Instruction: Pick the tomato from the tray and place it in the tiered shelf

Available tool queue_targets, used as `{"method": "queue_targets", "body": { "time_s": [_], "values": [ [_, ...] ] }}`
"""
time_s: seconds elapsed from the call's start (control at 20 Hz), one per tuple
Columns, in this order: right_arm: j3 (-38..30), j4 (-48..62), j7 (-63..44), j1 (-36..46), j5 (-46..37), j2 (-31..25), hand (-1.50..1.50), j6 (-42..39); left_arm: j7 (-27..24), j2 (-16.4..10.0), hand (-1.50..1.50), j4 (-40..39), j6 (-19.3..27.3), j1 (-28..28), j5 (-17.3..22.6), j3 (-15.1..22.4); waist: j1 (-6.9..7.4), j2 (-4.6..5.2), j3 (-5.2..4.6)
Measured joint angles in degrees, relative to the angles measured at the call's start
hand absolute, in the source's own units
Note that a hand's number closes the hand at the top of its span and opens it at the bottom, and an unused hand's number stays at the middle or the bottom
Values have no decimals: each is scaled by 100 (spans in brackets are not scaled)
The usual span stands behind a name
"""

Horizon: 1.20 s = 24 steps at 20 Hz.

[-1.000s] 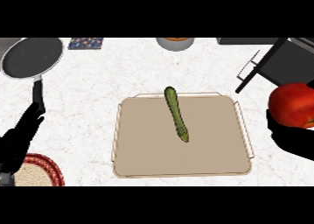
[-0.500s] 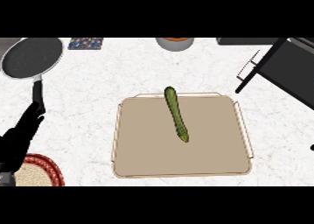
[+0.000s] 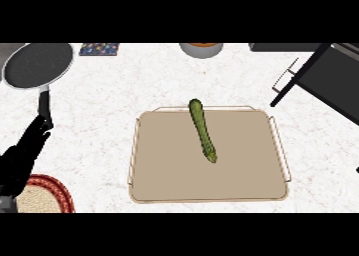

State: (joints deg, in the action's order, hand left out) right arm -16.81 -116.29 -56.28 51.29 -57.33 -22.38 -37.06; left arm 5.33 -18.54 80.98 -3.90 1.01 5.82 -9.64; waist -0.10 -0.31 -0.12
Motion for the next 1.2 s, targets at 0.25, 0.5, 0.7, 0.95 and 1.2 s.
{"method": "queue_targets", "body": {
  "time_s": [0.25,0.5,0.7,0.95,1.2],
  "values": [
    [-291,620,215,192,-153,-402,150,-195,63,12,0,-1,15,-55,-35,-12,13,16,4],
    [-481,1266,505,52,-321,-798,150,-112,56,73,0,81,-6,-17,-77,16,31,28,7],
    [-580,1719,696,-133,-402,-882,150,313,80,93,0,204,-46,60,-82,-9,45,32,10],
    [-828,2408,945,-174,-359,-971,150,976,109,56,0,59,-98,-98,-80,-105,47,40,10],
    [-1148,3033,1086,-377,-351,-1097,-150,1646,97,177,0,58,-37,-113,-179,-45,45,43,12]
  ]
}}
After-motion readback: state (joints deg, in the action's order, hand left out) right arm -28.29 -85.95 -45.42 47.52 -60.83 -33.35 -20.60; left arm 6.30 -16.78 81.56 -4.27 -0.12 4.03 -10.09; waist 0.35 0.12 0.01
